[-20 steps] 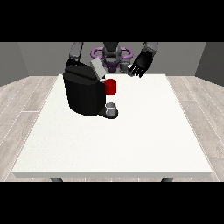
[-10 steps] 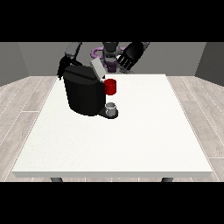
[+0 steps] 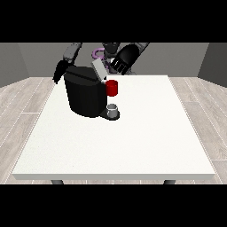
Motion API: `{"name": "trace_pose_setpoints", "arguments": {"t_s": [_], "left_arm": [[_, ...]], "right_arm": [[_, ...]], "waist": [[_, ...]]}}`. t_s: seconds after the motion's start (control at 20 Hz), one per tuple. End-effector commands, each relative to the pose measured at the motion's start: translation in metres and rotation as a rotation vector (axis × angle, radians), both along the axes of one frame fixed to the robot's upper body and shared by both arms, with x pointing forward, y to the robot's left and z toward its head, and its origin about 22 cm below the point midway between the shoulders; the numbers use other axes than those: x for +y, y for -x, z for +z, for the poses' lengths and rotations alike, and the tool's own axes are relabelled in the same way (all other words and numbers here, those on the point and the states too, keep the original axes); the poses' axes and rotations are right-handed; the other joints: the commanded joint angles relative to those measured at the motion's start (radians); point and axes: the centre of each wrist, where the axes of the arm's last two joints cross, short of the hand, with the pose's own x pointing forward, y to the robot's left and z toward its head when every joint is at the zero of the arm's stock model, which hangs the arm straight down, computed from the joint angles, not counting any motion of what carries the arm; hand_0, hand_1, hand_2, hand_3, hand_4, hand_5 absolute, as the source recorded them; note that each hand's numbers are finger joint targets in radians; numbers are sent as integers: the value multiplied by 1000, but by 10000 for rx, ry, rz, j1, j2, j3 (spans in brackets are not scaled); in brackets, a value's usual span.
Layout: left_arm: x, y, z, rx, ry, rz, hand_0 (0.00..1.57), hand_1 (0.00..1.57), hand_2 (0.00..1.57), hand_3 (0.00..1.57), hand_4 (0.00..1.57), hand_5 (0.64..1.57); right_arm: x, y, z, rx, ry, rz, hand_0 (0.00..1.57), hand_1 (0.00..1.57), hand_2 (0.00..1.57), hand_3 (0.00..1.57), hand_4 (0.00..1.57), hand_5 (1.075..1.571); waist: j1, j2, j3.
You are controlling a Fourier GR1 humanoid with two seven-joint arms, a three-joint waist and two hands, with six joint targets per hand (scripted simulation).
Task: Insert the coffee pod into the coffee machine and close the lid
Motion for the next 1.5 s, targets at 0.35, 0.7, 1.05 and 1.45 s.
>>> {"name": "trace_pose_setpoints", "arguments": {"t_s": [0.35,0.7,1.05,1.45], "left_arm": [[-3,-2,4,-309,-335,-356,1188,1188,1258,1219,461,1571],[1,-4,24,148,-1,-57,1251,1251,1290,1217,425,1571],[8,-5,6,-85,-99,-85,1196,1196,1252,1201,418,1571],[-11,-6,20,-469,-115,111,1225,1225,1261,1206,376,1571]], "right_arm": [[6,-11,13,-185,-151,-309,0,0,0,0,0,1571],[2,-10,12,-218,94,26,0,0,0,0,0,1571],[10,-9,16,-418,-228,-81,0,0,0,0,0,1571],[5,-10,8,-239,40,40,0,0,0,0,0,1571]], "waist": [[87,632,-1],[-241,544,1],[-300,699,-2],[-394,698,1]]}}
